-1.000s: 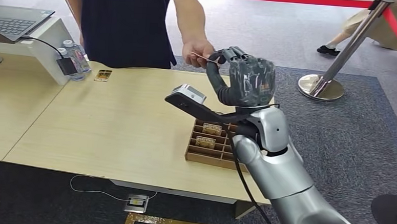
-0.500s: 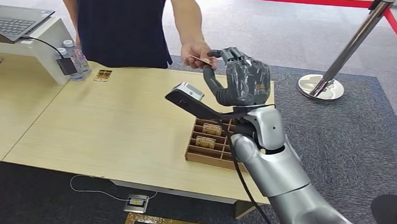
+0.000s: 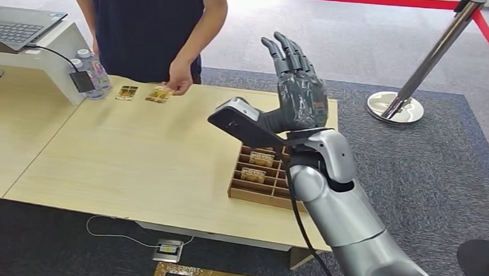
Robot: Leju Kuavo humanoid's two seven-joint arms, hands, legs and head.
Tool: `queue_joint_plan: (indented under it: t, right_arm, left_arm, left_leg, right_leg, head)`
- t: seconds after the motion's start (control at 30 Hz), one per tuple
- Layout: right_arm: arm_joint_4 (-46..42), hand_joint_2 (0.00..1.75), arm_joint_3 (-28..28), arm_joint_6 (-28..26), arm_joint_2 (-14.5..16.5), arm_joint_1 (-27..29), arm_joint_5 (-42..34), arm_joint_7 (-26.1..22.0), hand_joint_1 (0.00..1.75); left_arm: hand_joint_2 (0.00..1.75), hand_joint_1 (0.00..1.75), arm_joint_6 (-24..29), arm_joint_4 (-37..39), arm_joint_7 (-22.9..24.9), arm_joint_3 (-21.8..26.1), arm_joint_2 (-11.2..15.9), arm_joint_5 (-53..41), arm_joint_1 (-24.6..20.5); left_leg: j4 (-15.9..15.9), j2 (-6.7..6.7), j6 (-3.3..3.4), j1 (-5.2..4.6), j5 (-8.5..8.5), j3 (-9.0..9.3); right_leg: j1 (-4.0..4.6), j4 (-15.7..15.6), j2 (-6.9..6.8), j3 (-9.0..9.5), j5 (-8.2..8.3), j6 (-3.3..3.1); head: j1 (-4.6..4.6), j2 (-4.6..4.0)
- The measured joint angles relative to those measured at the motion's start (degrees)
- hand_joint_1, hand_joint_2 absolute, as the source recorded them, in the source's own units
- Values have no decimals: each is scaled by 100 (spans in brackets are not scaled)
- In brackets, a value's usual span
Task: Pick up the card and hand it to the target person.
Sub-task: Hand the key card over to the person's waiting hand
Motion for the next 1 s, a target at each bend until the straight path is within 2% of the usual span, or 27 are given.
queue_joint_plan:
  t: [0.17,0.37,1.0]
  right_arm:
    - [-203,175,-1,120,24,3,-130,-5,0]
    - [-704,175,-46,110,-88,236,-206,-1,0]
    - [-2650,175,-481,-1006,-993,2196,-558,-473,0]
  left_arm:
    - [0,0,60,0,8,23,-10,63,0]
    - [0,0,76,0,-5,29,-23,76,0]
    - [0,0,39,0,-72,79,-55,157,17]
  left_leg:
    - [0,0,0,0,0,0]
    - [0,0,0,0,0,-1]
    - [0,0,1,-1,-3,-8]
  right_leg:
    - [0,0,0,-1,0,0]
    - [0,-2,0,-3,0,0]
    - [-1,-6,0,-10,-2,3]
  head:
    - [0,0]
    - [1,0]
    - [1,0]
